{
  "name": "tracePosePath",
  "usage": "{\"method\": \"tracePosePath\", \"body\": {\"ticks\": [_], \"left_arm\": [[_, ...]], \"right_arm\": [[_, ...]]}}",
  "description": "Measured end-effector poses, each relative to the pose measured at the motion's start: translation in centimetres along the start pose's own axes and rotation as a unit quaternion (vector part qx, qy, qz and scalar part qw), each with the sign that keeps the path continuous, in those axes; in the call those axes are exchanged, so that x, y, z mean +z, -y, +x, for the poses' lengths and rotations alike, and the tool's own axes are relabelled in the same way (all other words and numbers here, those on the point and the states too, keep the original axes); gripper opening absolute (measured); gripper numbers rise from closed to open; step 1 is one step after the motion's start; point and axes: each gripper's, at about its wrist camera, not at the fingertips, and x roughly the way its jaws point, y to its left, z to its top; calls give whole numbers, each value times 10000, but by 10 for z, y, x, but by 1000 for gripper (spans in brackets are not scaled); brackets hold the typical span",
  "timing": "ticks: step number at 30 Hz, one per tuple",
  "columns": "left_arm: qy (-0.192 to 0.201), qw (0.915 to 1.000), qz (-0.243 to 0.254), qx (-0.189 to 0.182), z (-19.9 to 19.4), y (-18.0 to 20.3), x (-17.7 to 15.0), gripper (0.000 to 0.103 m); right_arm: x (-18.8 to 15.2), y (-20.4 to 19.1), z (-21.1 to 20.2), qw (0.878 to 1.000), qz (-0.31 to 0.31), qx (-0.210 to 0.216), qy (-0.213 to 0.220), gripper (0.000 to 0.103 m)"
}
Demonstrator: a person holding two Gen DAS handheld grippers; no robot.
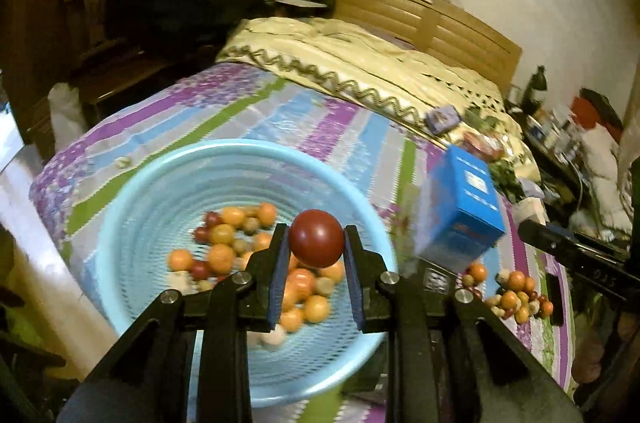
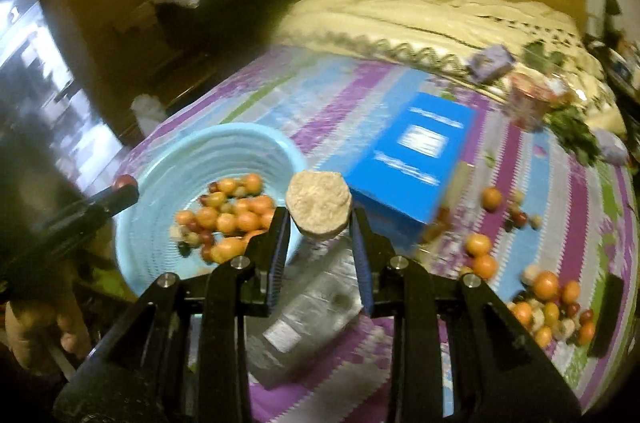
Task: Organize fruits
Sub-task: 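Carry the pale slice and red tomato in both tools over the light-blue basket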
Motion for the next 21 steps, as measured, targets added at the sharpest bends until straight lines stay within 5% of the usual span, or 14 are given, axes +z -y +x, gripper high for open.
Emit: {"method": "tracePosePath", "body": {"ticks": [10,21], "left_arm": [[-357,9988,-280,184,13,-65,5,27],[-994,9939,-424,227,49,-102,-1,27]], "right_arm": [[22,-59,55,9955,-434,380,-752,31],[19,-77,95,9854,-563,508,-1526,31]]}}
